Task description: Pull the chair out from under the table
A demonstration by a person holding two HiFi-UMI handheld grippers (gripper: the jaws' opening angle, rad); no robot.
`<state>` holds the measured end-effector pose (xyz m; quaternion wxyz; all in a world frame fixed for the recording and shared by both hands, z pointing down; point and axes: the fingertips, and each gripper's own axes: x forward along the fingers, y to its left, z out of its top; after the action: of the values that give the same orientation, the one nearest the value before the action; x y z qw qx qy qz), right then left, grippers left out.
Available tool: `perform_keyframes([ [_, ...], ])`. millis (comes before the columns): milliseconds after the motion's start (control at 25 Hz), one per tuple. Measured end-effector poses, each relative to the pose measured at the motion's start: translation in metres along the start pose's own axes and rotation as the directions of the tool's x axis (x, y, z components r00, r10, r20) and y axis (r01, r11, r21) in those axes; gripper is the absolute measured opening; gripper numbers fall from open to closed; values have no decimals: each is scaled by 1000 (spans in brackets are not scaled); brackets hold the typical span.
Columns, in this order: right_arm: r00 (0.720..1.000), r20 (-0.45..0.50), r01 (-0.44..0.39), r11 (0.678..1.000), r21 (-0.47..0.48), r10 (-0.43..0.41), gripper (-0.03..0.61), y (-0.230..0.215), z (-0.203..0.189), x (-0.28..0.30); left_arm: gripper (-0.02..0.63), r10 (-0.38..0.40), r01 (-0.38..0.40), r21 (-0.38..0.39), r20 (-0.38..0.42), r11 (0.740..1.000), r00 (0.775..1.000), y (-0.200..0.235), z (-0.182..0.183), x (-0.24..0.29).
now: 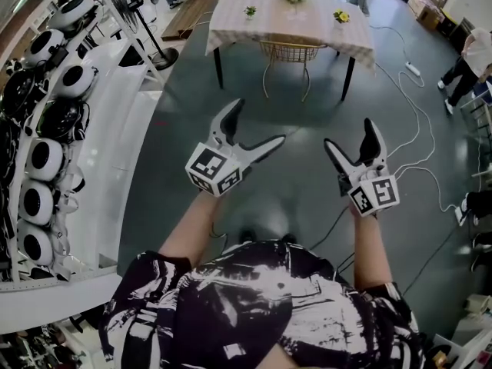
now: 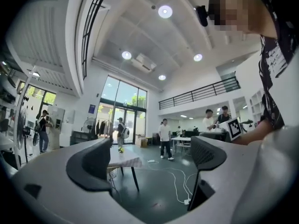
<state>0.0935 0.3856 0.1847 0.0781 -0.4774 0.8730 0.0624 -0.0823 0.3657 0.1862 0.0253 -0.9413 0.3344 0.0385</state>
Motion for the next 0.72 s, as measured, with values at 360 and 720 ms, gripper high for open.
perform_keyframes([
  [360, 1000, -6, -7, 1000, -25, 7, 514, -5, 5, -2, 535, 2, -2, 28, -3, 1000, 1000, 15, 5, -11],
  [720, 1000, -15, 5, 998, -60, -5, 514, 5, 1, 8, 535, -1, 1, 21, -8, 1000, 1000, 28, 0, -18],
])
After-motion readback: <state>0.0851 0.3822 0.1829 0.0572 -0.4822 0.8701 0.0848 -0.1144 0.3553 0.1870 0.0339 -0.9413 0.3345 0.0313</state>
